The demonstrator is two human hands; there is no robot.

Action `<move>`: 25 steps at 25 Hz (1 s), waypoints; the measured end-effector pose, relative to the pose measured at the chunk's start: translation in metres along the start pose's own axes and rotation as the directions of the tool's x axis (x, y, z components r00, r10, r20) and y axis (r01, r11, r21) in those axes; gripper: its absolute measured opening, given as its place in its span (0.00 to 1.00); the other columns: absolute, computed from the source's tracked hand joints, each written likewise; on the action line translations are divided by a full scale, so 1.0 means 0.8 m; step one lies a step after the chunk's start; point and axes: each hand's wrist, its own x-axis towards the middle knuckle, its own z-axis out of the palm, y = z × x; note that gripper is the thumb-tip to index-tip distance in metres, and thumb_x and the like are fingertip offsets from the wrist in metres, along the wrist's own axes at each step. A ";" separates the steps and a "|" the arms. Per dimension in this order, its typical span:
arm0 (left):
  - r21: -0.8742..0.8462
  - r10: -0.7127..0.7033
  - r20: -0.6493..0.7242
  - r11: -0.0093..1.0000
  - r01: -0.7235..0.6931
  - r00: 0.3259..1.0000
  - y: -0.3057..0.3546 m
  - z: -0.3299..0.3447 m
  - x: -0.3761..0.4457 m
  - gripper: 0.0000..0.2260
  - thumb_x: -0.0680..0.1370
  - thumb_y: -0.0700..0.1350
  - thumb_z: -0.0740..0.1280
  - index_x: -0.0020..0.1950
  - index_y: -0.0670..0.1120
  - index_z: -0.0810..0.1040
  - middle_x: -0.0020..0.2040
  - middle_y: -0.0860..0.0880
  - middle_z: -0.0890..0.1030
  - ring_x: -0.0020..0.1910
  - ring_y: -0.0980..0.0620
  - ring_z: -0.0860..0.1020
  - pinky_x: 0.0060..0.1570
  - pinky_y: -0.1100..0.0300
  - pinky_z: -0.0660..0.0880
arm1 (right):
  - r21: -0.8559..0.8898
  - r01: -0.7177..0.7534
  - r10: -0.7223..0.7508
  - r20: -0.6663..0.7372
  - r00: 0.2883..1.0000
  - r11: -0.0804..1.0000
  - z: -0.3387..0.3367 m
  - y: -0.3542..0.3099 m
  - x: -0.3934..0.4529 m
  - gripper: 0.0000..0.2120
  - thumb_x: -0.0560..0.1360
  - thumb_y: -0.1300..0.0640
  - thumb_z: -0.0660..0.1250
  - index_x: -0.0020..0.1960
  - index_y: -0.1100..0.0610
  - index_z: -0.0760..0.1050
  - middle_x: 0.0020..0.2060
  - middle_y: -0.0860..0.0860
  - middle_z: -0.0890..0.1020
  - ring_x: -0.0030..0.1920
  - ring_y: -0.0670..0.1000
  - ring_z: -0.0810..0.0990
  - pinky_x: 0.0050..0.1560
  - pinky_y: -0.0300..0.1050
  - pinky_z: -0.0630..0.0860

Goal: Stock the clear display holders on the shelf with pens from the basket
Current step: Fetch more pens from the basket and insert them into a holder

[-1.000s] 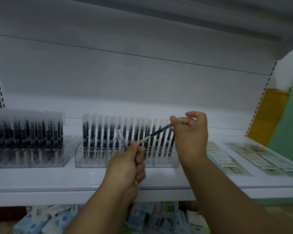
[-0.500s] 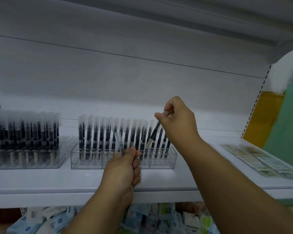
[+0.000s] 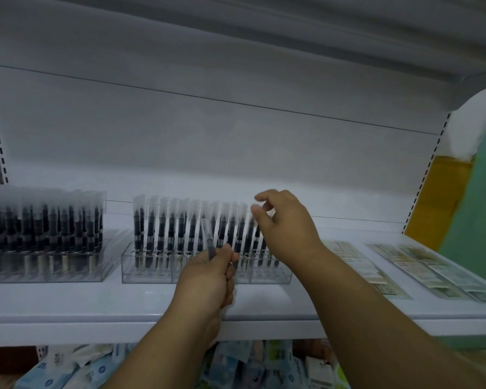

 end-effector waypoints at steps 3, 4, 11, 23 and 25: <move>0.211 0.020 0.036 0.977 -0.027 0.999 0.003 0.006 0.009 0.12 0.82 0.47 0.63 0.43 0.42 0.78 0.27 0.49 0.71 0.22 0.53 0.63 0.25 0.62 0.59 | 0.315 -0.123 0.064 0.192 0.979 0.941 -0.014 -0.017 -0.011 0.10 0.78 0.47 0.66 0.59 0.46 0.74 0.45 0.47 0.80 0.36 0.45 0.78 0.36 0.39 0.74; 0.289 0.021 0.065 0.956 -0.039 0.998 0.004 0.009 0.011 0.12 0.81 0.48 0.64 0.42 0.43 0.78 0.28 0.49 0.71 0.23 0.53 0.63 0.26 0.62 0.60 | 0.374 -0.162 0.059 0.272 0.961 0.913 -0.015 -0.022 -0.016 0.09 0.78 0.50 0.68 0.57 0.48 0.75 0.43 0.49 0.82 0.34 0.45 0.78 0.36 0.40 0.75; 0.532 0.108 0.173 0.826 -0.185 0.979 0.005 0.003 0.016 0.09 0.78 0.49 0.67 0.44 0.45 0.78 0.31 0.52 0.74 0.28 0.54 0.69 0.32 0.59 0.65 | 0.580 -0.177 0.295 -0.115 0.948 0.795 -0.022 0.002 -0.015 0.06 0.76 0.60 0.69 0.50 0.51 0.75 0.37 0.53 0.83 0.30 0.44 0.77 0.32 0.40 0.75; 0.798 0.512 0.191 0.415 -0.436 0.837 -0.003 -0.005 0.024 0.01 0.78 0.47 0.66 0.48 0.53 0.77 0.49 0.55 0.76 0.45 0.57 0.74 0.44 0.63 0.68 | 0.059 0.084 -0.069 -0.227 0.972 0.995 -0.002 0.019 -0.003 0.04 0.79 0.55 0.64 0.52 0.47 0.70 0.41 0.44 0.78 0.39 0.43 0.76 0.38 0.38 0.73; 0.874 0.586 0.269 0.186 -0.450 0.764 -0.013 -0.012 0.029 0.06 0.78 0.48 0.67 0.54 0.51 0.80 0.52 0.55 0.76 0.53 0.53 0.73 0.52 0.61 0.66 | 0.048 0.077 -0.066 -0.191 0.979 0.996 0.005 0.024 -0.002 0.05 0.79 0.56 0.64 0.52 0.48 0.71 0.42 0.44 0.78 0.39 0.42 0.75 0.37 0.35 0.69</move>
